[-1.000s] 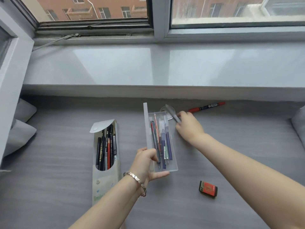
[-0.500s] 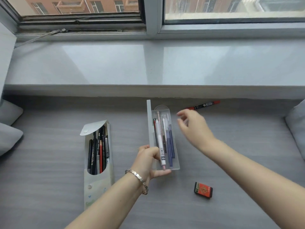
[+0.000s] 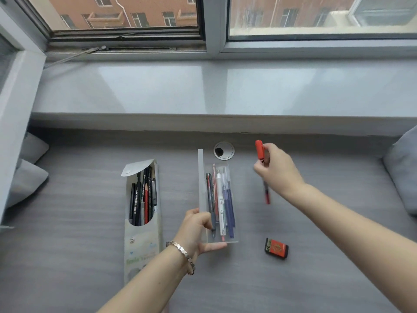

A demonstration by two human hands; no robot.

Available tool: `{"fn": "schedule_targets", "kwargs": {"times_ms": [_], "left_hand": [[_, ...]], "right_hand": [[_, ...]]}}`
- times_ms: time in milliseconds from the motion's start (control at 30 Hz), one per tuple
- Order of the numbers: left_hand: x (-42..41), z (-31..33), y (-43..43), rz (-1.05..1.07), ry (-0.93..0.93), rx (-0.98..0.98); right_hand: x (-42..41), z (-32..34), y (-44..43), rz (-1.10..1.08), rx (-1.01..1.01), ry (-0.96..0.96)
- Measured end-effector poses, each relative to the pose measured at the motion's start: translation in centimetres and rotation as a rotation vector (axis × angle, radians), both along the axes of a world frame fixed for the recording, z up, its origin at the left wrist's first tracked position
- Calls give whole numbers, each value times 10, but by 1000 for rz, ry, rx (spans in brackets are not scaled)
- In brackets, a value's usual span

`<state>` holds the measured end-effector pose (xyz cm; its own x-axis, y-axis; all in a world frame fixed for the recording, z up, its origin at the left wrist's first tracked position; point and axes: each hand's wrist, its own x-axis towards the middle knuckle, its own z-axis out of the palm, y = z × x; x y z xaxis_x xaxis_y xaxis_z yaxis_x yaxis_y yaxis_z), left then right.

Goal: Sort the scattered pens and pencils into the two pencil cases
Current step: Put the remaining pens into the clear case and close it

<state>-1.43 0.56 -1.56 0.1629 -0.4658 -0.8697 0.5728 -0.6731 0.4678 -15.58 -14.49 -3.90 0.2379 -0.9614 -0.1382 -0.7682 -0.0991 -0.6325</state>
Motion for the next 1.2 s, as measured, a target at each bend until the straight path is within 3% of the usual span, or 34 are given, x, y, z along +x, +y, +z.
{"fn": "schedule_targets", "kwargs": {"times_ms": [67,133,333,533,633,733,867,967,1200], "left_hand": [[-4,-6,11,-27,-3,14],[-9,-10,24,-55,5,26],[-23,-20,61,-248,-15,44],[-29,-24,87,-306,-79,52],[-29,-25,91,-346,-135,74],[-25,-27,94,-437,-197,75],[-23,-28,97,-530,-227,76],[-23,-26,98,-574,-227,69],[-21,-24,100,-584,-246,52]], "right_hand": [[8,8,34,-100,260,-309],[14,3,71,-115,424,-442],[23,-23,146,66,318,-173],[14,-28,173,133,214,-141],[0,-34,172,19,155,-143],[-16,-43,164,-31,198,-69],[-18,-44,156,60,307,-32],[-11,-35,155,95,282,20],[15,-21,176,174,257,384]]}}
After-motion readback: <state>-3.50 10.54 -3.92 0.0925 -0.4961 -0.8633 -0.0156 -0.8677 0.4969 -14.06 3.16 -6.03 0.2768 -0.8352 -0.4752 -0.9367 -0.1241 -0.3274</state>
